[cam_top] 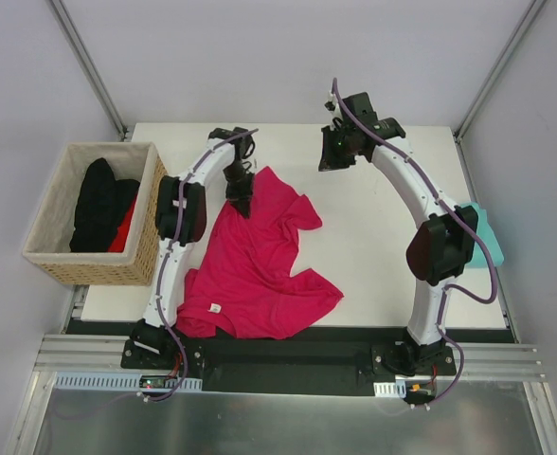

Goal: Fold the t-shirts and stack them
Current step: Flatten out the tshirt

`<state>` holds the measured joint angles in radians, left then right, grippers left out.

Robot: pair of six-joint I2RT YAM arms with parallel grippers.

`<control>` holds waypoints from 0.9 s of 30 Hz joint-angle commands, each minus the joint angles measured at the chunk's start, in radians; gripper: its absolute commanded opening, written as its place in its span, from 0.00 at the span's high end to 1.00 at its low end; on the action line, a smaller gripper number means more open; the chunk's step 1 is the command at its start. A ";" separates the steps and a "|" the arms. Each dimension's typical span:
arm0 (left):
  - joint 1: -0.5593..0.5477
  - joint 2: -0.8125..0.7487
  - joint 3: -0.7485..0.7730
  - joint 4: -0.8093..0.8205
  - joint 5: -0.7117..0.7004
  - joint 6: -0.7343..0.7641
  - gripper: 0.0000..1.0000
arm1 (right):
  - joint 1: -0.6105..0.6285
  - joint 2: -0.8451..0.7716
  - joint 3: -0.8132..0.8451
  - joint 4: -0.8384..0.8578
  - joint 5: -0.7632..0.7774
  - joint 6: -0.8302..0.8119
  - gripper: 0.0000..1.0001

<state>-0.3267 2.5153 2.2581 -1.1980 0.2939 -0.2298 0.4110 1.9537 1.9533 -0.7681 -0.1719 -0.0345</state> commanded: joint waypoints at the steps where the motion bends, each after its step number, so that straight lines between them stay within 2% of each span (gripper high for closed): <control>1: 0.067 -0.009 0.023 0.008 -0.039 -0.042 0.86 | 0.006 -0.012 0.062 -0.031 -0.003 0.001 0.90; 19: 0.238 -0.047 0.075 0.077 -0.098 -0.134 0.86 | 0.006 0.045 0.183 -0.102 0.005 -0.008 0.90; 23: 0.236 -0.075 0.104 0.101 0.012 -0.111 0.85 | 0.006 0.045 0.179 -0.100 0.011 -0.008 0.89; 27: 0.219 -0.111 0.123 0.103 0.085 -0.063 0.83 | 0.008 0.033 0.136 -0.091 0.015 0.005 0.84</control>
<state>-0.0822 2.5156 2.3283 -1.1015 0.2798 -0.3305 0.4114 2.0083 2.0895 -0.8520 -0.1692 -0.0349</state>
